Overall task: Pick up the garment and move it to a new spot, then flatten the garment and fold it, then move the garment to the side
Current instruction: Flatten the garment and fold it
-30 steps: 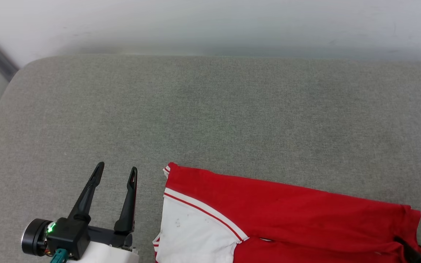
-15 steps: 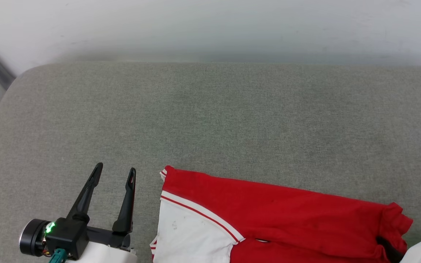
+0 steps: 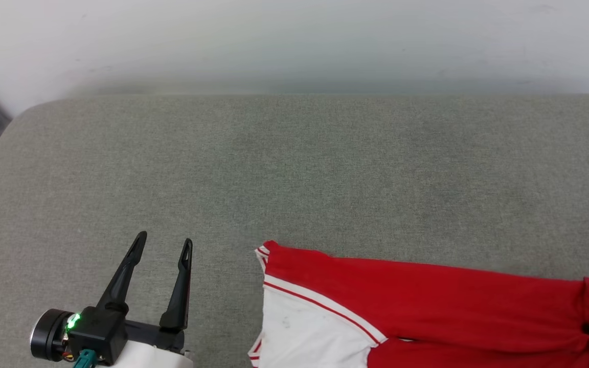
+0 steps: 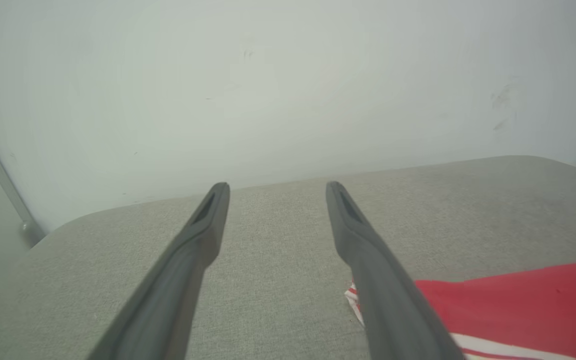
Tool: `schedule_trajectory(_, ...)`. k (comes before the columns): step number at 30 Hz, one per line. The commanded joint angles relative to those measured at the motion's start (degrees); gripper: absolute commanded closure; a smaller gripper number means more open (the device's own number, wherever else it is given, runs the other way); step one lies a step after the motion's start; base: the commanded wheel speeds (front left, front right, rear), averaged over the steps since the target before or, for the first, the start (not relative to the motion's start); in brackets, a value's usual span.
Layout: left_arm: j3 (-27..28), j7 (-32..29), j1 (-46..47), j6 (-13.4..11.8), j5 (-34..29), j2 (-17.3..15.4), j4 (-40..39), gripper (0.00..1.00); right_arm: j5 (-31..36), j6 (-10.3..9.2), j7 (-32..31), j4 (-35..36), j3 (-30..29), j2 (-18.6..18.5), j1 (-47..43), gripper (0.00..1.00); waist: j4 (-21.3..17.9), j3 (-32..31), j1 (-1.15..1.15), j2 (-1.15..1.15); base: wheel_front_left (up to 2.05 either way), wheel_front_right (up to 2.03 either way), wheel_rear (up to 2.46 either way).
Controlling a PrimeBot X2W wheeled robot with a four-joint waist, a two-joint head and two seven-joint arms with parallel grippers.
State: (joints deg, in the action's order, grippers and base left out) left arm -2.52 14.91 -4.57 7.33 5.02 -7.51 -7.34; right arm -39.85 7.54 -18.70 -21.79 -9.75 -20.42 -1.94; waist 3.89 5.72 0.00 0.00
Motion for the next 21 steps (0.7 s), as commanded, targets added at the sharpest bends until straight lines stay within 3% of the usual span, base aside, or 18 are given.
schedule_trajectory(1, 0.09, 0.40, -0.49, 0.07, -0.31, 0.05, 0.06, 0.00, 0.98, -0.10, 0.53, -0.35, -0.85, -1.04, 1.12, 1.00, -0.17, -0.06, 0.00, 0.00, 0.00, 0.00, 0.00)
schedule_trajectory(10, -0.02, 0.40, -1.14, 0.12, -0.04, 0.05, 0.64, 0.00, 3.16, -0.08, -0.88, 2.14, -1.49, -1.00, 1.55, 1.00, -0.76, -1.87, 0.00, 0.00, 0.00, 0.00, 0.00)
schedule_trajectory(21, -0.38, 0.40, -2.49, 0.14, 0.46, -0.28, 0.66, 0.00, 2.35, -0.06, -8.39, 17.43, 4.20, 2.54, -3.02, 1.00, -0.65, -4.09, 0.00, 0.00, 0.00, 0.00, 0.00)
